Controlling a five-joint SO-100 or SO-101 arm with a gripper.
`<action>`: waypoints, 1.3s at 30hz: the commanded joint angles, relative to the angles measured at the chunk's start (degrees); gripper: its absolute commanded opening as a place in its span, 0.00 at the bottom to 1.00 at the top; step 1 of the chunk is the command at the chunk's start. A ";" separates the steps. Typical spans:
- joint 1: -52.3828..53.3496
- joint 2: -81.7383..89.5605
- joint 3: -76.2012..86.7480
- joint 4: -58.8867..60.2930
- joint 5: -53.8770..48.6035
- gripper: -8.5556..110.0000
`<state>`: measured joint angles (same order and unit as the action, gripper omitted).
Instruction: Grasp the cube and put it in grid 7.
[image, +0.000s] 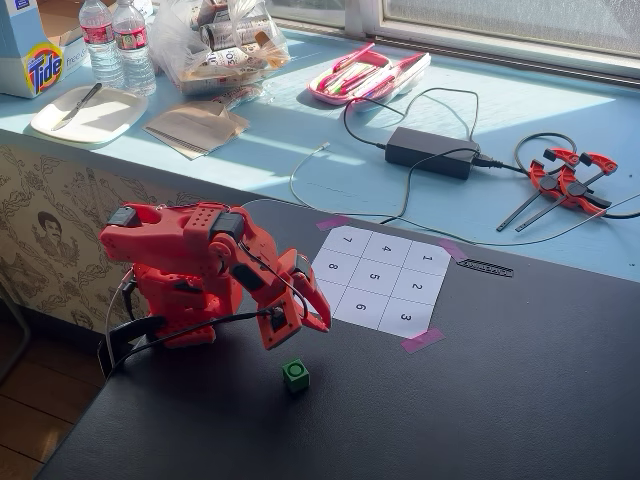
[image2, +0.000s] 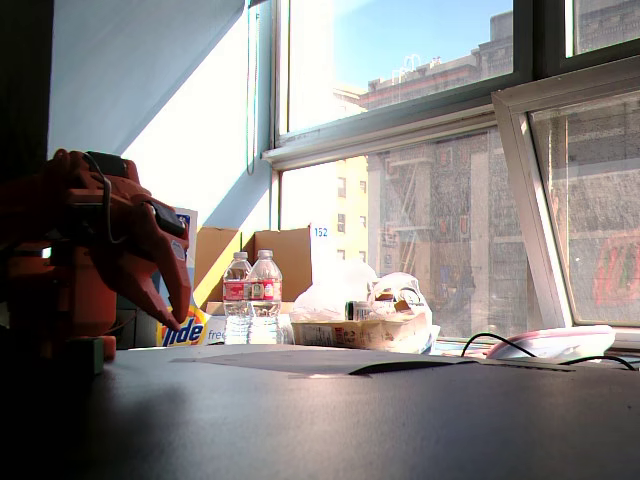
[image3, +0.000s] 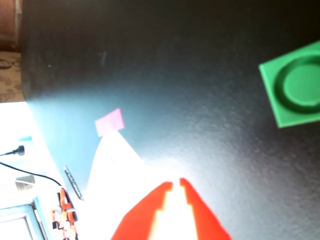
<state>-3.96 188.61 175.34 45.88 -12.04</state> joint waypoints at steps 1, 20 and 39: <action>-0.44 0.62 4.04 -0.97 -0.70 0.07; -0.26 0.62 4.04 -0.97 -0.53 0.07; 0.18 0.62 4.04 -0.97 0.26 0.07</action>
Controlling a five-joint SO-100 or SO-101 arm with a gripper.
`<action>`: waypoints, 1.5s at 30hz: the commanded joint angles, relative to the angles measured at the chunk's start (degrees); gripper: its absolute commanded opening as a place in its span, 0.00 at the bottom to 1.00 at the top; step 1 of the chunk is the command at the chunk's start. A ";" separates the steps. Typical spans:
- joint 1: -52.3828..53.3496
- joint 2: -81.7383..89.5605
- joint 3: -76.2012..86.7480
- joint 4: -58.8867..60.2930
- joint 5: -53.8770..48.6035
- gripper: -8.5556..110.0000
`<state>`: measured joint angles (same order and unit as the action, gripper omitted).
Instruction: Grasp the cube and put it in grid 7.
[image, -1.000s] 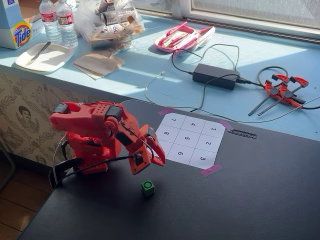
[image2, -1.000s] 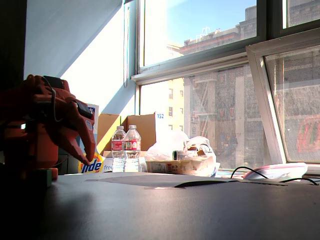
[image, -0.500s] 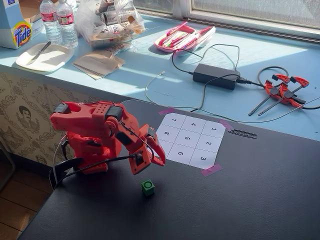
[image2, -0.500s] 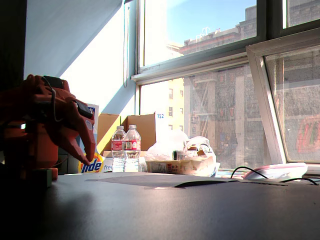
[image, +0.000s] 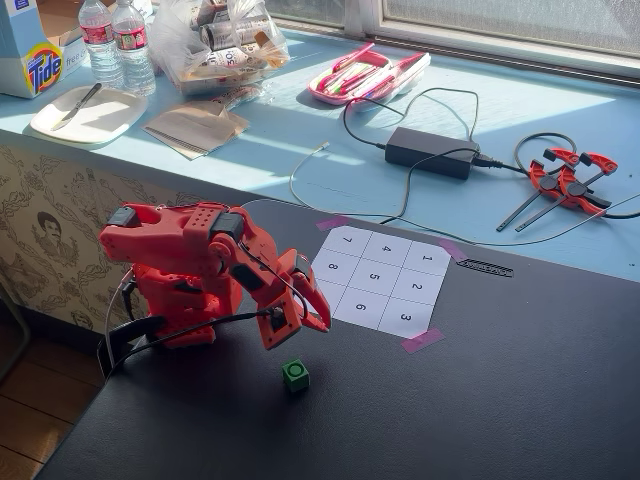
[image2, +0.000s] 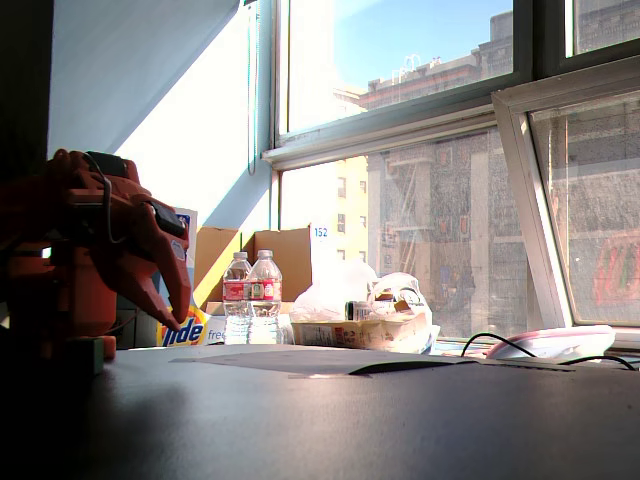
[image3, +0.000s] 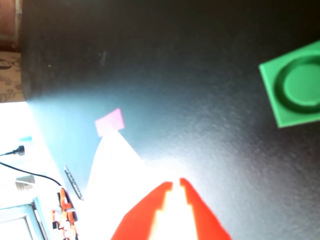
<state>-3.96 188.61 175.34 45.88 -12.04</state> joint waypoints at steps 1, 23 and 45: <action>0.18 0.62 4.04 -0.97 0.26 0.07; 4.04 -12.48 -25.22 10.63 2.81 0.07; 24.52 -45.53 -53.17 33.57 -59.50 0.25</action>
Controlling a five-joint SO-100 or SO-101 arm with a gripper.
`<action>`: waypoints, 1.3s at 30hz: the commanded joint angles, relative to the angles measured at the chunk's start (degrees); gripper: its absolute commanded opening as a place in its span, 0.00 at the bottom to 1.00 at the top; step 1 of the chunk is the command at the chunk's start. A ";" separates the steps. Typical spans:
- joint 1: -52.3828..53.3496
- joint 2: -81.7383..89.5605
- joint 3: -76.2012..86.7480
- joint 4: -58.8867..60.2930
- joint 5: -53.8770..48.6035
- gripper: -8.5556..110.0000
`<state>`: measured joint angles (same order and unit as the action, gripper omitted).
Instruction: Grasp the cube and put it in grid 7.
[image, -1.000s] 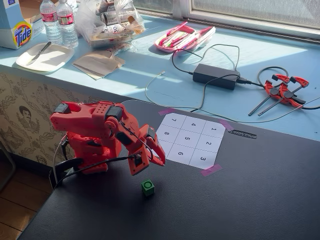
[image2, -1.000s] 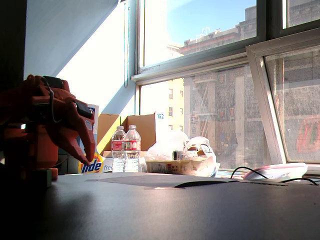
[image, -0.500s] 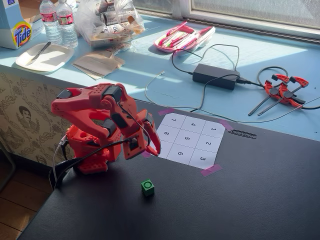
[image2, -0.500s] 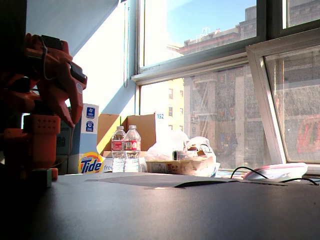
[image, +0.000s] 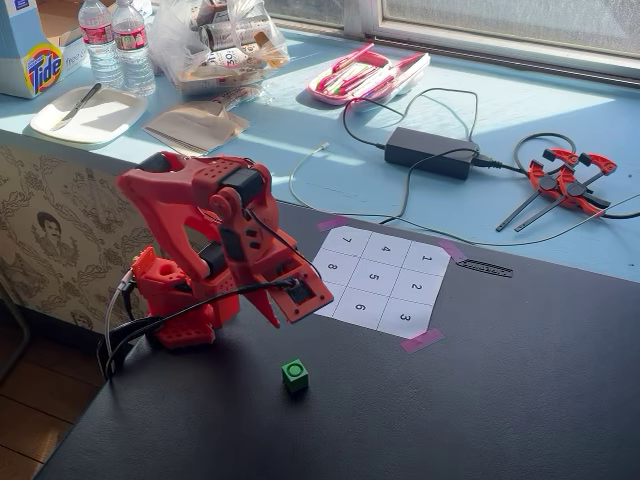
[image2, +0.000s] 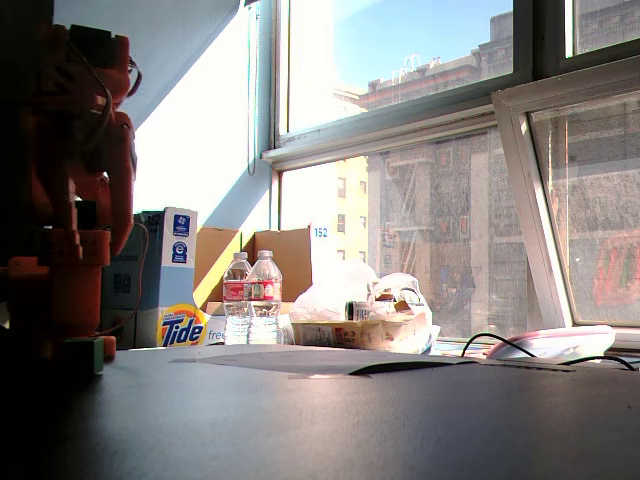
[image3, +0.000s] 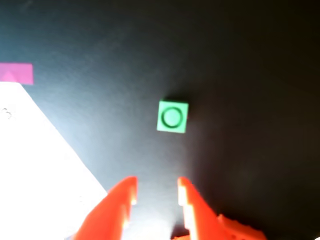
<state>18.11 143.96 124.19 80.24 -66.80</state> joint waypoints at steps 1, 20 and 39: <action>3.43 -0.88 -1.41 -1.76 -5.89 0.26; 7.47 0.26 21.97 -29.09 -5.80 0.40; 5.89 -1.32 31.29 -43.07 -6.94 0.34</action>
<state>23.82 142.73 155.04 39.29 -73.04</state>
